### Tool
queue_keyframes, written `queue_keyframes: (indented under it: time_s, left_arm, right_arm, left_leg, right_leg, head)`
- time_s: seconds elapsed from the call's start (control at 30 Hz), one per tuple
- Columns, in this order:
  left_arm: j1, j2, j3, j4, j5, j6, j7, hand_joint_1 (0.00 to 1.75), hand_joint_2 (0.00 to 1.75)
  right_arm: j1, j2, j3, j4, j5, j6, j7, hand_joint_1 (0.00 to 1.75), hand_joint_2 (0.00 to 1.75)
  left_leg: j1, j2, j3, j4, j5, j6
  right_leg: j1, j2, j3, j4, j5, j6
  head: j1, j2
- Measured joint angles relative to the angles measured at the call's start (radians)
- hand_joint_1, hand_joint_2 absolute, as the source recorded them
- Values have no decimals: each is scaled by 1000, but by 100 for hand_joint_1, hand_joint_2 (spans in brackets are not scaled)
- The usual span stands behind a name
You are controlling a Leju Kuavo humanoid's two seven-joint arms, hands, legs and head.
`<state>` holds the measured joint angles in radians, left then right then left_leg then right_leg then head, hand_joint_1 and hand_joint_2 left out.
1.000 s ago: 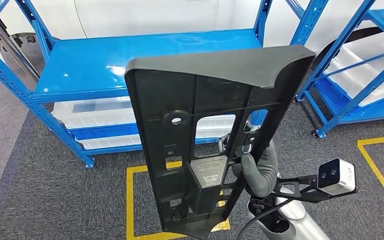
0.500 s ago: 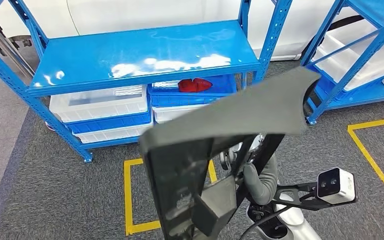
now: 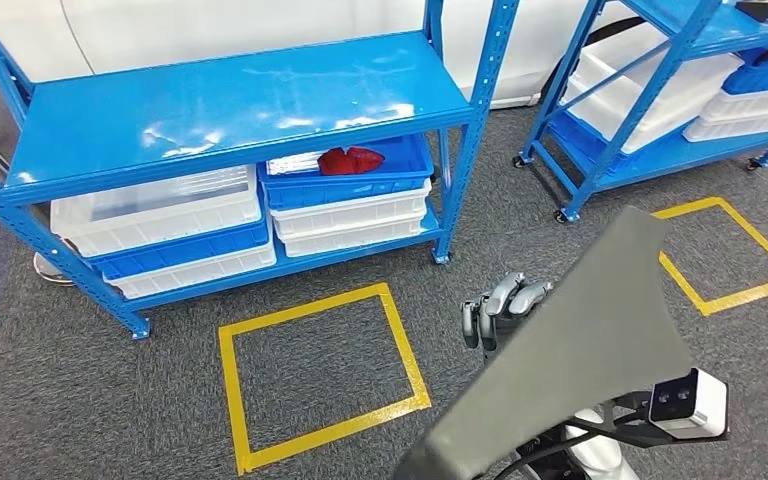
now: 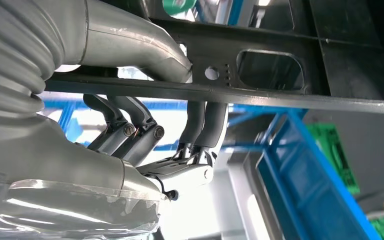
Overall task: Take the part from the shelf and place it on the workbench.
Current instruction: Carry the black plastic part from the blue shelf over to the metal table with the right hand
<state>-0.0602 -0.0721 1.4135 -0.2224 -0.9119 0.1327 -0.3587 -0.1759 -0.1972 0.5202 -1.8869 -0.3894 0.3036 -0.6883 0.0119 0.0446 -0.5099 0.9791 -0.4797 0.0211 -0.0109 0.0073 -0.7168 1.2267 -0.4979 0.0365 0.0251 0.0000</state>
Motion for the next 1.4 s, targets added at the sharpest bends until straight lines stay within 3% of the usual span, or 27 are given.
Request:
queue_keyframes:
  time_s: [0.03,0.1,0.17,0.23,0.27,0.33,0.4,0.43,0.47,0.5,0.53,0.6,0.67,0.7,0.77,0.8,0.83,0.9,0.97,1.0,1.07,1.13,1.2,1.27,1.33,1.4]
  left_arm:
    - [-1,0,0,0,-5,-9,4,0,175]
    - [-4,0,0,0,-9,-18,6,0,175]
    - [-7,2,0,0,-10,-22,8,0,175]
    - [-13,4,0,0,-10,-24,10,0,175]
    - [-16,6,-1,0,-10,-24,11,0,175]
    - [-20,9,-1,0,-12,-24,9,0,175]
    - [-20,12,-2,0,-17,-25,7,0,175]
    - [-19,13,-2,0,-19,-25,7,0,175]
    - [-18,14,-3,0,-20,-25,6,0,175]
    - [-18,15,-4,0,-21,-24,4,0,175]
    - [-19,15,-5,0,-22,-22,1,0,175]
    - [-21,16,-7,0,-22,-11,-9,0,175]
    - [-24,16,-8,0,-22,4,-18,0,175]
    - [-27,16,-9,0,-22,10,-21,0,175]
    - [-32,13,-10,1,-21,19,-23,0,175]
    - [-35,12,-11,1,-21,20,-24,0,175]
    - [-36,11,-12,1,-22,21,-24,0,175]
    - [-36,10,-14,1,-24,23,-21,0,175]
    - [-35,10,-16,1,-27,24,-15,0,175]
    - [-36,10,-17,1,-29,25,-12,0,175]
    - [-39,7,-18,1,-32,26,-7,0,175]
    - [-41,4,-18,1,-34,26,-6,0,175]
    - [-41,2,-19,1,-34,27,-5,0,175]
    - [-41,-1,-20,1,-37,27,-7,0,175]
    - [-41,-4,-23,2,-40,28,-8,0,175]
    - [-37,-6,-24,2,-41,30,-3,0,175]
  right_arm:
    - [-2,-5,-7,0,4,-15,2,175,175]
    - [-13,-12,-11,-2,4,-30,8,175,175]
    - [-24,-17,-12,-6,6,-44,11,175,175]
    - [-31,-20,-11,-12,6,-59,15,175,175]
    - [-35,-21,-9,-17,6,-67,18,175,175]
    - [-49,-20,-3,-26,5,-81,28,175,175]
    - [-65,-18,6,-36,5,-96,40,175,175]
    - [-71,-17,12,-41,7,-104,47,175,175]
    - [-74,-16,17,-46,9,-111,53,175,175]
    - [-77,-15,21,-52,14,-118,58,175,175]
    - [-80,-13,26,-58,19,-123,61,175,175]
    - [-87,-6,36,-71,32,-133,66,175,175]
    - [-97,0,46,-85,38,-145,74,175,175]
    - [-103,2,51,-92,38,-153,81,175,175]
    - [-116,3,58,-107,28,-167,95,175,175]
    - [-125,3,61,-112,21,-173,99,175,175]
    - [-135,3,63,-116,15,-177,103,175,175]
    - [-153,3,67,-119,5,-184,108,175,175]
    - [-162,2,72,-119,-1,-196,113,175,175]
    - [-166,2,75,-119,-3,-205,116,175,175]
    - [-175,2,81,-123,-7,-225,120,175,175]
    - [-183,1,86,-129,-9,-245,115,175,175]
    - [-183,1,93,-132,-5,-261,99,175,175]
    - [-175,0,100,-133,2,-270,80,175,175]
    - [-170,-1,107,-134,7,-274,63,175,175]
    - [-166,-1,117,-134,7,-275,50,175,175]
  left_leg:
    - [-2,21,-3,1,1,0]
    - [-7,40,-1,3,-1,-4]
    - [-12,58,-1,5,-4,-14]
    - [-14,77,0,4,-6,-24]
    - [-14,72,0,8,-13,-29]
    - [-10,24,-24,69,-55,-37]
    - [-5,-26,-85,204,-121,-44]
    - [-4,-35,-116,266,-141,-47]
    - [-2,-38,-133,298,-142,-49]
    - [-1,-39,-132,289,-121,-51]
    - [2,-43,-113,240,-83,-52]
    - [11,-81,-57,105,-15,-53]
    - [15,-115,-30,39,-1,-48]
    - [13,-118,-30,37,-5,-43]
    - [12,-98,-31,32,1,-28]
    - [12,-87,-31,29,5,-20]
    - [13,-74,-32,26,8,-14]
    - [10,-47,-34,24,10,-8]
    - [7,-20,-36,25,10,-8]
    - [7,-7,-36,25,10,-8]
    - [6,15,-34,26,8,-10]
    - [3,32,-32,26,5,-16]
    - [0,46,-30,25,3,-26]
    - [0,61,-27,22,1,-37]
    - [2,37,-37,53,-26,-46]
    - [4,-9,-84,162,-86,-50]
  right_leg:
    - [-1,-15,17,-4,4,-1]
    - [9,-58,105,-154,49,-18]
    - [20,-84,138,-222,58,-35]
    - [20,-67,135,-228,60,-47]
    - [17,-57,136,-233,64,-53]
    - [9,-37,138,-244,72,-65]
    - [8,-13,136,-244,75,-70]
    - [8,0,135,-243,75,-70]
    - [8,13,135,-240,75,-70]
    - [7,27,134,-237,74,-69]
    - [6,41,134,-232,73,-67]
    - [5,66,130,-219,68,-59]
    - [6,88,117,-208,68,-47]
    - [5,98,110,-206,71,-40]
    - [2,103,101,-204,75,-27]
    - [2,83,93,-190,66,-21]
    - [3,57,77,-157,45,-17]
    - [2,9,21,-34,-21,-11]
    - [-1,0,-24,70,-58,-7]
    - [-2,-2,-22,73,-50,-8]
    - [-1,-20,41,-38,8,-14]
    - [9,-58,111,-169,46,-26]
    - [18,-69,127,-211,48,-37]
    - [17,-47,124,-216,54,-47]
    - [11,-27,128,-226,61,-58]
    - [9,-7,129,-231,65,-67]
  head:
    - [0,0]
    - [0,0]
    - [-1,0]
    - [-1,0]
    - [-1,0]
    - [-3,0]
    - [-6,0]
    - [-6,0]
    - [-6,0]
    - [-7,0]
    - [-7,0]
    - [-7,0]
    - [-7,0]
    - [-8,0]
    - [-9,0]
    - [-5,0]
    - [-1,0]
    - [6,0]
    - [7,0]
    - [7,0]
    - [7,0]
    - [7,0]
    - [6,0]
    - [6,0]
    - [5,0]
    - [-1,0]
